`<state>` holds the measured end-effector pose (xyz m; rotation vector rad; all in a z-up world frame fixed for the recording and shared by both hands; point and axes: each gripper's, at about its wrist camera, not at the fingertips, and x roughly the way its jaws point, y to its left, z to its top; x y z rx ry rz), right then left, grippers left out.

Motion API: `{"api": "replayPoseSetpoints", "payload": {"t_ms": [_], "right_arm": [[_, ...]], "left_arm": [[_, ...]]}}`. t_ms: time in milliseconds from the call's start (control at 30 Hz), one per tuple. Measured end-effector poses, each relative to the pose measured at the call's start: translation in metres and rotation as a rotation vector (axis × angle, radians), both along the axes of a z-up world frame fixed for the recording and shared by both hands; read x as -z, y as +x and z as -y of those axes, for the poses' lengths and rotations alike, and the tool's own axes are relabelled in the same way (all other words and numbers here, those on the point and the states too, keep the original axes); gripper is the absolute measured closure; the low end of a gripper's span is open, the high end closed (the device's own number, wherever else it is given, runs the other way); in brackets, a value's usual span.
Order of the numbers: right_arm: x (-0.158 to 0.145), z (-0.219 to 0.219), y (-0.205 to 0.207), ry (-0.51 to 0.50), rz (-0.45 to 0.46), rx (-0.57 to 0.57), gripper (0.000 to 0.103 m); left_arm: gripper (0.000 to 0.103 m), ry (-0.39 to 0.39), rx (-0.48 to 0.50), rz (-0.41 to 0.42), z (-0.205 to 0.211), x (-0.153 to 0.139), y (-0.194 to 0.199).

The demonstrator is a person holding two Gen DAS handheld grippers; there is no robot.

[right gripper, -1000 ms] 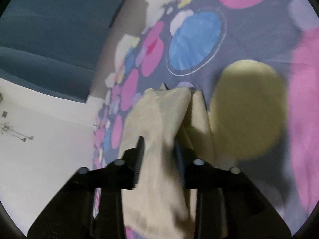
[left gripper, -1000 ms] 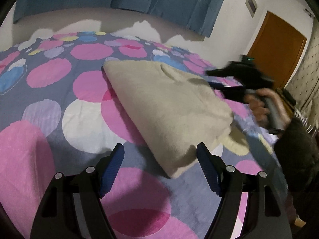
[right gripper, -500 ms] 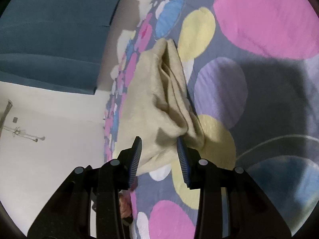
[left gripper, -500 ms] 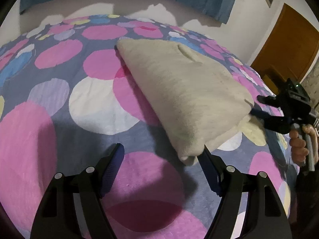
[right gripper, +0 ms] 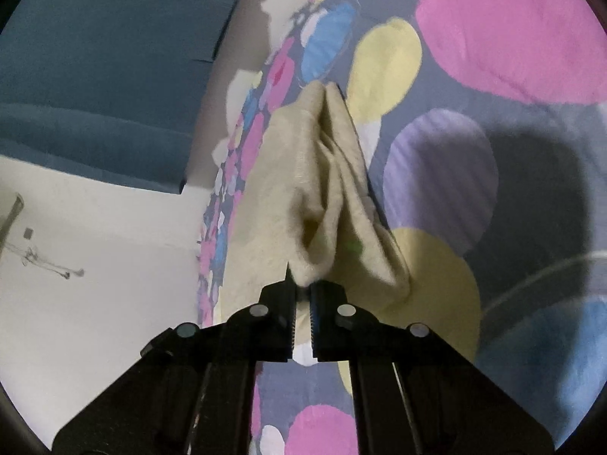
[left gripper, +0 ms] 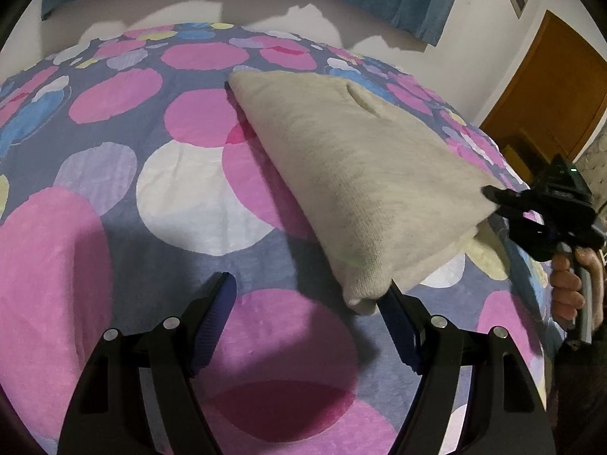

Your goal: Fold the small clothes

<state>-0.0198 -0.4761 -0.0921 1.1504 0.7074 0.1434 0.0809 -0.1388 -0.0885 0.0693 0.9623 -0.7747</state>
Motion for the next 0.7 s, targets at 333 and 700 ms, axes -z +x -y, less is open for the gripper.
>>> {"api": "replayPoseSetpoints", "payload": {"t_ms": [333, 700], "right_arm": [[0.035, 0.002, -0.001, -0.038, -0.036, 0.009, 0.1], [0.031, 0.006, -0.001, -0.047, -0.009, -0.024, 0.099]], "left_arm": [[0.029, -0.008, 0.01, 0.001, -0.003, 0.001, -0.001], [0.029, -0.373, 0.031, -0.312, -0.019, 0.002, 0.021]]}}
